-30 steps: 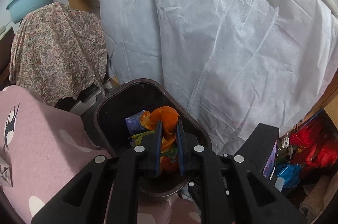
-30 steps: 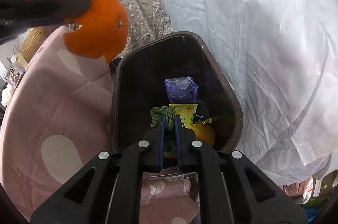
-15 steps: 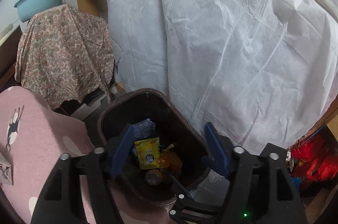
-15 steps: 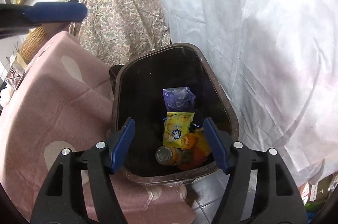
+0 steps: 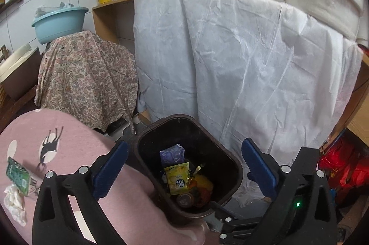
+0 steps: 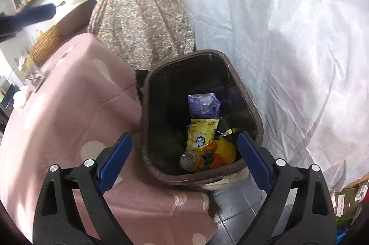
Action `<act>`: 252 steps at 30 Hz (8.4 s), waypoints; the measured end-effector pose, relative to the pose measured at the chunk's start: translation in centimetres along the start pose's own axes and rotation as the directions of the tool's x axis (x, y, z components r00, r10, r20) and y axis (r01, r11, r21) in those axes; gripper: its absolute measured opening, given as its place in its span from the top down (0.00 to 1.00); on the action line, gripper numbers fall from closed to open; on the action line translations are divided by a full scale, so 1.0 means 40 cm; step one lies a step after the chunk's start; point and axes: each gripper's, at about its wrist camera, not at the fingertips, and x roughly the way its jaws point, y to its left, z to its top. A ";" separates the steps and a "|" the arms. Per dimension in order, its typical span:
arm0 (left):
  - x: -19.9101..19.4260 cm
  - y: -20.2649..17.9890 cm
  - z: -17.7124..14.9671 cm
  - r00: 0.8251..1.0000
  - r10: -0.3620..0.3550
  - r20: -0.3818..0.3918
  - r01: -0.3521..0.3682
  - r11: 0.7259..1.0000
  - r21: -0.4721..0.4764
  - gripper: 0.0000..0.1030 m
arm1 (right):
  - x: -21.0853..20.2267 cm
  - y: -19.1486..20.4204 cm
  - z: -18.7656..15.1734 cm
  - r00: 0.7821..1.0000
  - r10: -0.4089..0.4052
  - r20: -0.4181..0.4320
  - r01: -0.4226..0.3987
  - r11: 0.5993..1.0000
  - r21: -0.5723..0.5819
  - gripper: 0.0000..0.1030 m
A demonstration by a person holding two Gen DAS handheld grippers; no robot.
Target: Collect trash
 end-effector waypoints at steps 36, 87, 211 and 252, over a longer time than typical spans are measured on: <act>-0.429 0.596 -0.327 0.959 0.285 0.000 -0.275 0.924 -0.266 0.05 | -0.232 0.614 0.049 0.972 0.218 0.083 -0.147 0.851 -0.505 0.06; -0.445 0.681 -0.386 0.957 0.277 -0.087 -0.290 0.931 -0.221 0.72 | 0.094 0.898 0.209 0.985 0.100 -0.144 -0.172 0.703 -0.690 0.06; 0.206 -0.009 0.054 0.984 0.119 -0.135 -0.123 0.992 -0.016 0.19 | 0.350 -0.027 0.079 0.974 0.004 -0.226 -0.021 0.997 -0.073 0.47; -0.562 0.075 -0.328 0.905 0.214 0.369 -0.234 0.972 0.011 0.05 | -0.468 0.296 -0.135 0.927 0.009 0.374 0.078 0.973 -0.218 0.06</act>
